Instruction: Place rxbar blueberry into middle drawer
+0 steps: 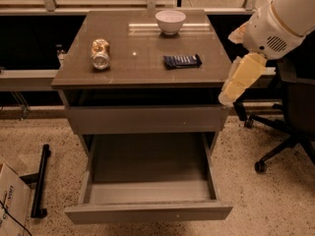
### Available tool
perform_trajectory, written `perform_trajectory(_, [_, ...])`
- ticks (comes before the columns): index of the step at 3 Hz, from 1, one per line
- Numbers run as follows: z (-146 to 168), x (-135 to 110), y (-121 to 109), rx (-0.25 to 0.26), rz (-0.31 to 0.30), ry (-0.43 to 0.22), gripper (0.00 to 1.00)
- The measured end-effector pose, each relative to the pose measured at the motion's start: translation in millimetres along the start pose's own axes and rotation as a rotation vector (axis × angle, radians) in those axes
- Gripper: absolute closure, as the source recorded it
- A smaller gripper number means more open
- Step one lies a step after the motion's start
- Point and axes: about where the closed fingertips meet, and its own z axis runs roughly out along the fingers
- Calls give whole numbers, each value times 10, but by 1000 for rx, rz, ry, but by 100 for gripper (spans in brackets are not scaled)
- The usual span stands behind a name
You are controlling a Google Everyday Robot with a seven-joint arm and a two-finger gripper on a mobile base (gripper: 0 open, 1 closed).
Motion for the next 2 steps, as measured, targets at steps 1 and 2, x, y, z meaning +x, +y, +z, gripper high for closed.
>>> perform_trajectory(1, [66,-37,-89,25,31,-78,0])
perform_trajectory(2, [62,-59,-111,34,33,-88,0])
